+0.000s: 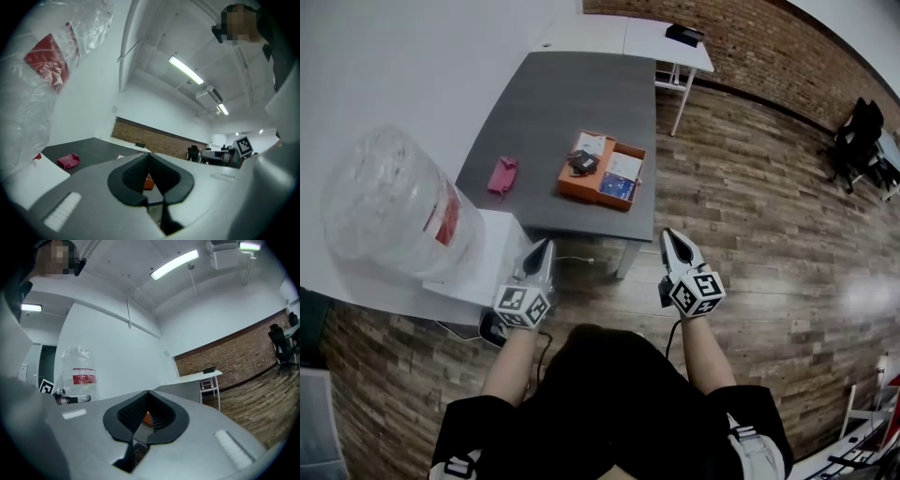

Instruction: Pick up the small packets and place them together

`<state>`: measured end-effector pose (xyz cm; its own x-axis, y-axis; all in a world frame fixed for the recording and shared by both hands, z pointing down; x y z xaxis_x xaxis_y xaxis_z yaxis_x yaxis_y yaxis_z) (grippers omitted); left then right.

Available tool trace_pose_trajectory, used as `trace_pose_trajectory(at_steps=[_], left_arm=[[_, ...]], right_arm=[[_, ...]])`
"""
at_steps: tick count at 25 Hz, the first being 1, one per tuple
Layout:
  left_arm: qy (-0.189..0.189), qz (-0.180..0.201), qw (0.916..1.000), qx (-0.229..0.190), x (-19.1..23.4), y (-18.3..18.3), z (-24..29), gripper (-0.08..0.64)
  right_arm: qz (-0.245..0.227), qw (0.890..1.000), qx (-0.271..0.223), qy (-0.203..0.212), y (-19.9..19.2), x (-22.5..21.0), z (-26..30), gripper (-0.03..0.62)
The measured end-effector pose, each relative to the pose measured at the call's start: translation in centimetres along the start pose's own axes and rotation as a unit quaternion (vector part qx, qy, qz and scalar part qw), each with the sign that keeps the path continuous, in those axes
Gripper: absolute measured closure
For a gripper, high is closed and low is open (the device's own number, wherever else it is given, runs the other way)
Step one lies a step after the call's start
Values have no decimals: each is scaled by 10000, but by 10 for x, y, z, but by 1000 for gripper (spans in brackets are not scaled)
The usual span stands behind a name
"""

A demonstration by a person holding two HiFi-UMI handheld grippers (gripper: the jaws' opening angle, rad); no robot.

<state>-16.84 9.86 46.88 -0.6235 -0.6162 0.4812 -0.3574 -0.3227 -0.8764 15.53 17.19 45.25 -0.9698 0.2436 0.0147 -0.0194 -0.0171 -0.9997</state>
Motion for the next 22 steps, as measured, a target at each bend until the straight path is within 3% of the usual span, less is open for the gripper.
trace_pose_trajectory(at_steps=[6,15,22], left_arm=[[29,-407,9988,-261,-17,-3,5,561],[209,-201,9996,-52,-13,-9,1,561],[115,-222,9997,46,-14,-15,22,561]], right_arm=[[-364,9991,103,198,6,-15,-4,591],[-441,9983,348,144,-5,-31,-22,591],[-438,9980,447,-30,-7,-45,-33,591]])
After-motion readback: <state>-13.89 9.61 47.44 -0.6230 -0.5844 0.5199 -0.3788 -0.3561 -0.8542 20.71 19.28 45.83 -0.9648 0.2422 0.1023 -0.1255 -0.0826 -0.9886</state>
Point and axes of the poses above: the fingertips, and each gripper's own axes: z forward along the fingers, x to its left, y out of its top, the point moved 7 cm from there along -z, backward along the fingers, and after that the axes turned 15 degrees about -z, right-handed, at the moved point
